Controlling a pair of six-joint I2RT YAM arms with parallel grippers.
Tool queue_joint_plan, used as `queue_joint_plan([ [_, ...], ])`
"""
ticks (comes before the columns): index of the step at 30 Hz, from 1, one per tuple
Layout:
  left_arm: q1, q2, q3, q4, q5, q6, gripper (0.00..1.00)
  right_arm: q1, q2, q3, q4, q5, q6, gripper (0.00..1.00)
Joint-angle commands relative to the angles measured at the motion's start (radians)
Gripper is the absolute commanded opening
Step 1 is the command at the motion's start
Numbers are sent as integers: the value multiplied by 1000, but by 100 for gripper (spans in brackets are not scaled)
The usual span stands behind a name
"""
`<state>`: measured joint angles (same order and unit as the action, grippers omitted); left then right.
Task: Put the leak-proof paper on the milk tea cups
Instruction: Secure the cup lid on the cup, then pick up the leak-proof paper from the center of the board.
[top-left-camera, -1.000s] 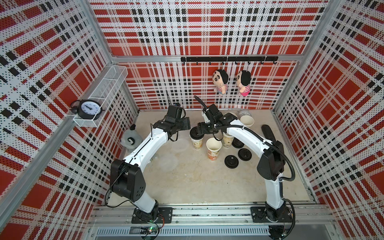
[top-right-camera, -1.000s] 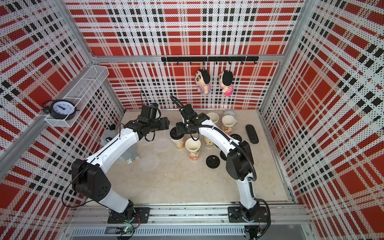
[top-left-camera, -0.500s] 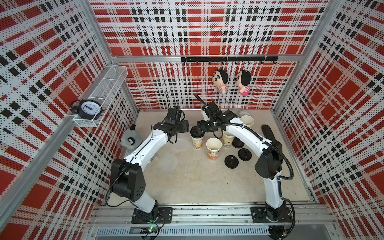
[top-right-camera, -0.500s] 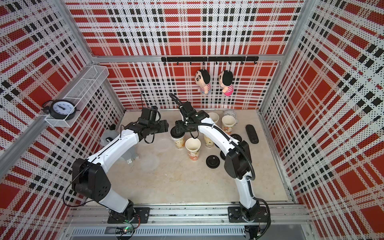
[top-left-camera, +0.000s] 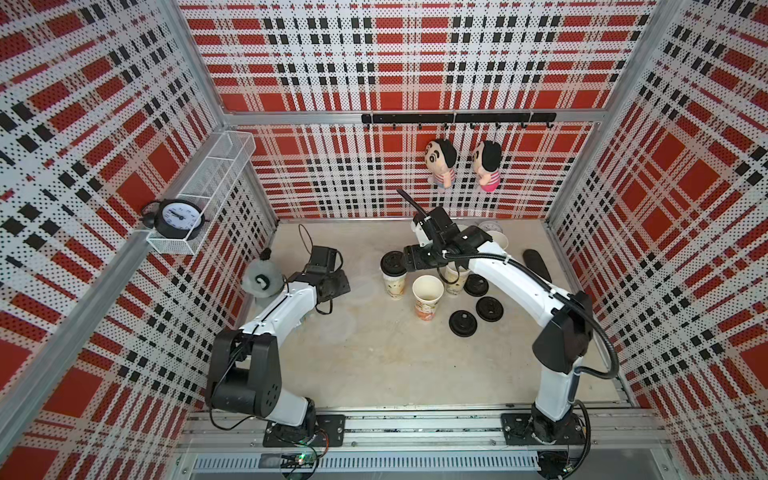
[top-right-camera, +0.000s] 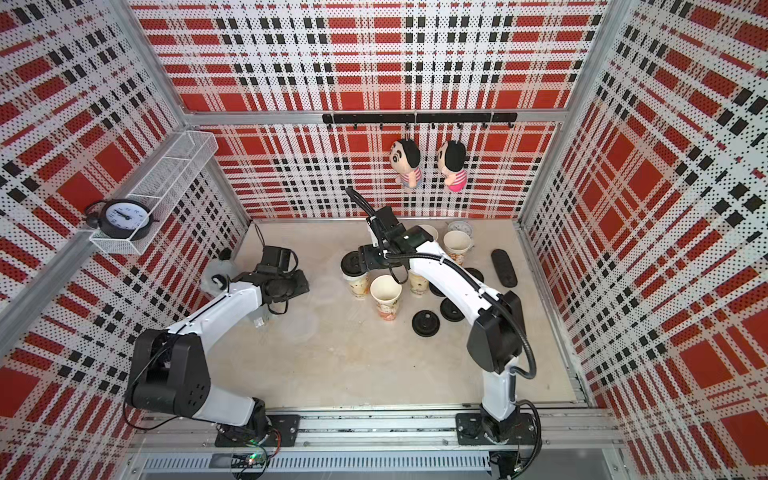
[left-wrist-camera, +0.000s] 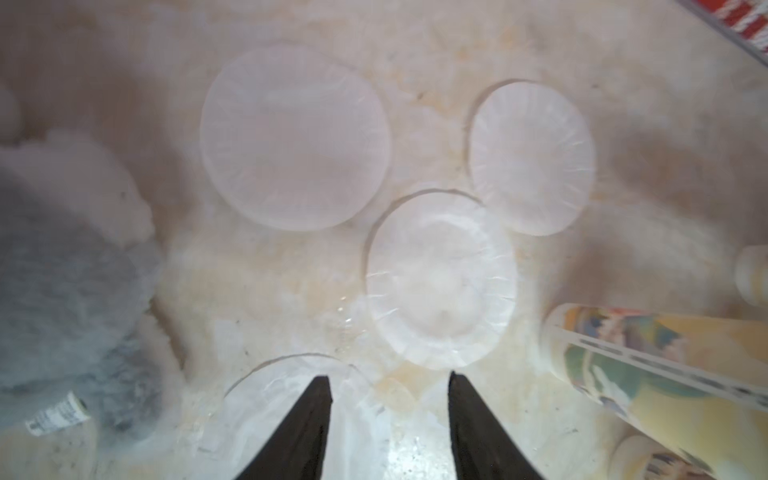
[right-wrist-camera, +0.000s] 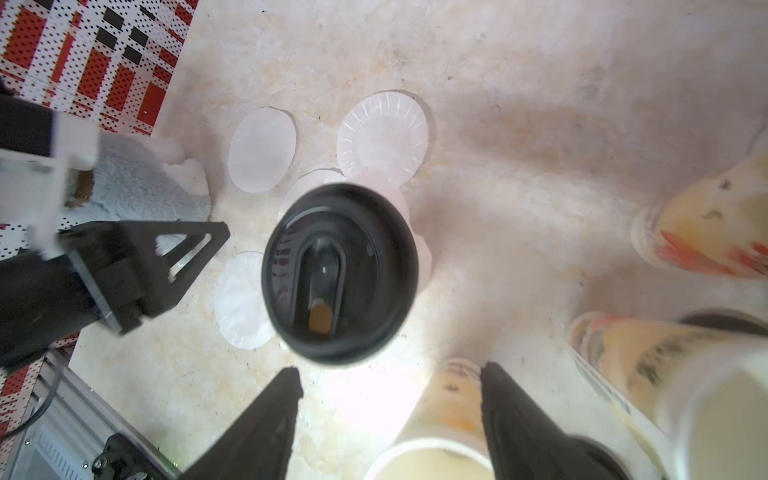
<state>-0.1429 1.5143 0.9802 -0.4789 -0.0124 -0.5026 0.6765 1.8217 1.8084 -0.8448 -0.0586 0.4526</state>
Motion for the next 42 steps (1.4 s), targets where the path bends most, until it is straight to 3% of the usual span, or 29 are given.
queue_joint_plan([
  [1, -1, 60, 7, 80, 25, -42, 49, -9, -134, -87, 57, 39, 5, 72],
  [14, -25, 305, 120, 112, -99, -44, 47, -22, -286, -313, 104, 69, 45, 71],
  [31, -66, 403, 242, -28, -177, -12, 47, -31, -299, -366, 134, 59, 57, 71],
  [42, -87, 479, 270, -55, -181, -9, 37, -44, -306, -396, 153, 52, 58, 71],
])
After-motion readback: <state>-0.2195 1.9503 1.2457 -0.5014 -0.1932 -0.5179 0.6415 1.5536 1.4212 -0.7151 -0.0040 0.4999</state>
